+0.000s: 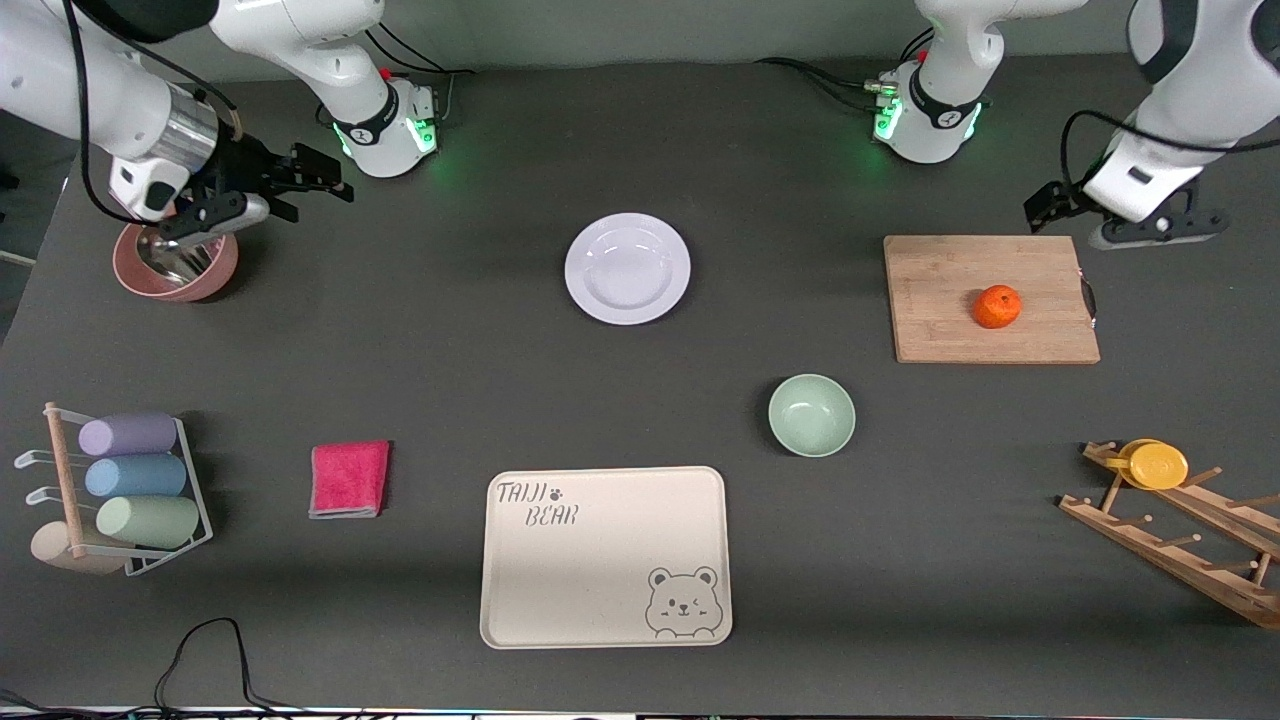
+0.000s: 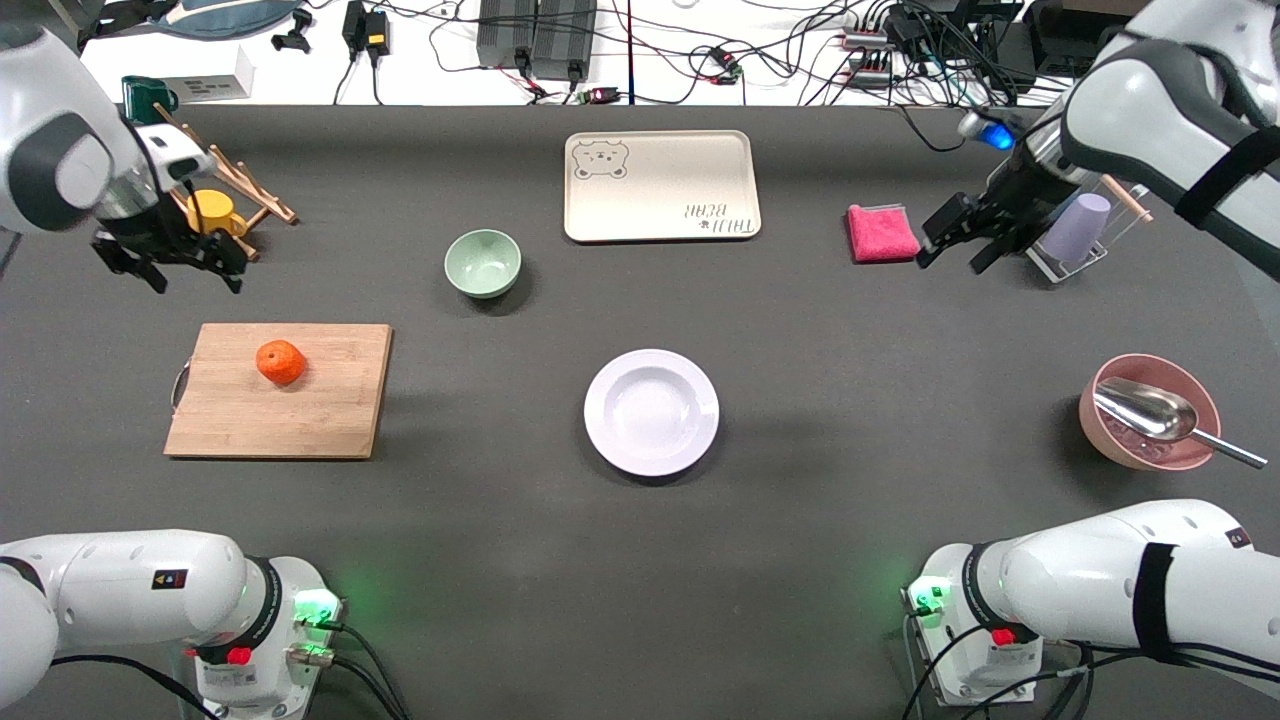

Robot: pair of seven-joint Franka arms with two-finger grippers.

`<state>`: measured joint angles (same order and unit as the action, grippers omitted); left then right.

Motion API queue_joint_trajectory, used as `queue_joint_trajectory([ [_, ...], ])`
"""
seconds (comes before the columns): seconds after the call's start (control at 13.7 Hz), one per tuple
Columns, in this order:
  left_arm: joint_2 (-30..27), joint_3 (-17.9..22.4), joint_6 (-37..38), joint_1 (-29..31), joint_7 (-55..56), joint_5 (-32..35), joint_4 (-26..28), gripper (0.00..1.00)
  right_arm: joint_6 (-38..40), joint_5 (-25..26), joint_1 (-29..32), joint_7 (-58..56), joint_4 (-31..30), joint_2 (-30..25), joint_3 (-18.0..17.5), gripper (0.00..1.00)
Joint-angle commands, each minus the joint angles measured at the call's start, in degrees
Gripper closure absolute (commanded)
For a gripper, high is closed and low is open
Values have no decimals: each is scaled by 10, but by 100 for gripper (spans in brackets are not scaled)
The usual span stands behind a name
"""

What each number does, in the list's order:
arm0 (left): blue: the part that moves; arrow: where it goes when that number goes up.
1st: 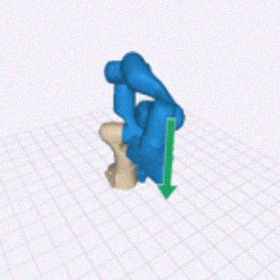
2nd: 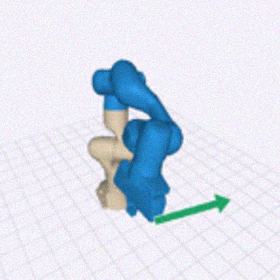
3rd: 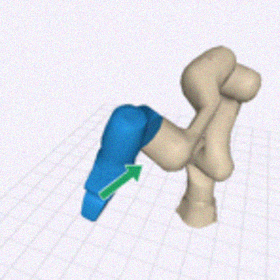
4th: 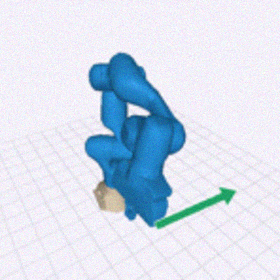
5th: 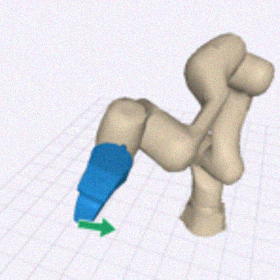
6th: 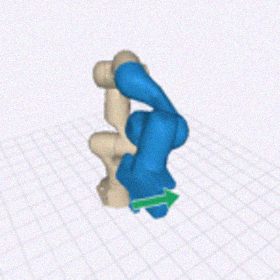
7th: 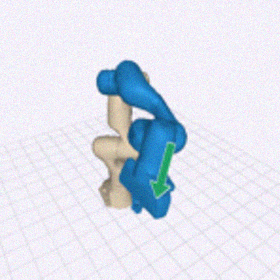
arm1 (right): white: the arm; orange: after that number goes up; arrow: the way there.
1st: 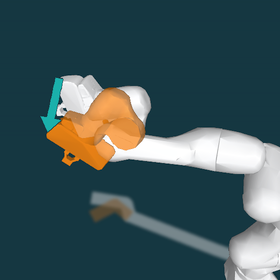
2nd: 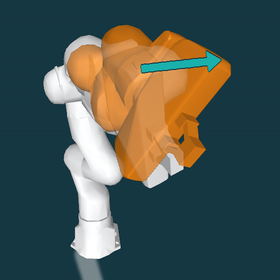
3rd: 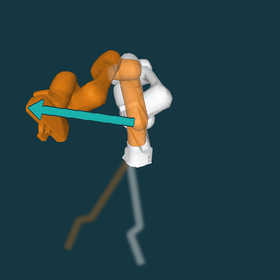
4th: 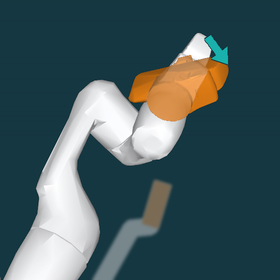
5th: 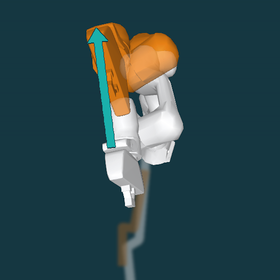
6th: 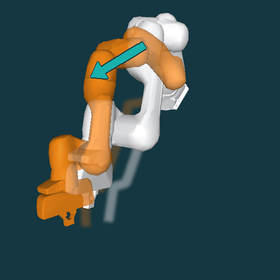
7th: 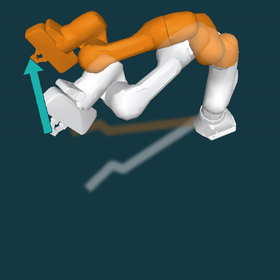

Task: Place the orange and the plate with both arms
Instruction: 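Grasp the orange with the left gripper while the right gripper grips the plate rim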

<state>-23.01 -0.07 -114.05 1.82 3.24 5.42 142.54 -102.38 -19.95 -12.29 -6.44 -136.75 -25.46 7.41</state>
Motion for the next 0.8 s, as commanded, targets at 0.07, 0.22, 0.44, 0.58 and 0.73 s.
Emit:
queue_joint_trajectory([
  [0.07,79,0,-141,7,7,-4,57,0,-113,-152,1,-122,-120,-1,7,0],
  [0.22,128,0,-180,27,7,-3,59,0,-147,-252,-2,-204,-157,30,7,0],
  [0.44,166,0,-266,35,7,-3,93,0,-152,-371,-2,-310,-176,97,7,0],
  [0.58,198,0,-317,46,7,-4,107,0,-151,-459,-3,-411,-183,159,7,0],
  [0.73,216,0,-342,50,7,-3,114,0,-150,-531,-3,-520,-186,231,7,0],
])
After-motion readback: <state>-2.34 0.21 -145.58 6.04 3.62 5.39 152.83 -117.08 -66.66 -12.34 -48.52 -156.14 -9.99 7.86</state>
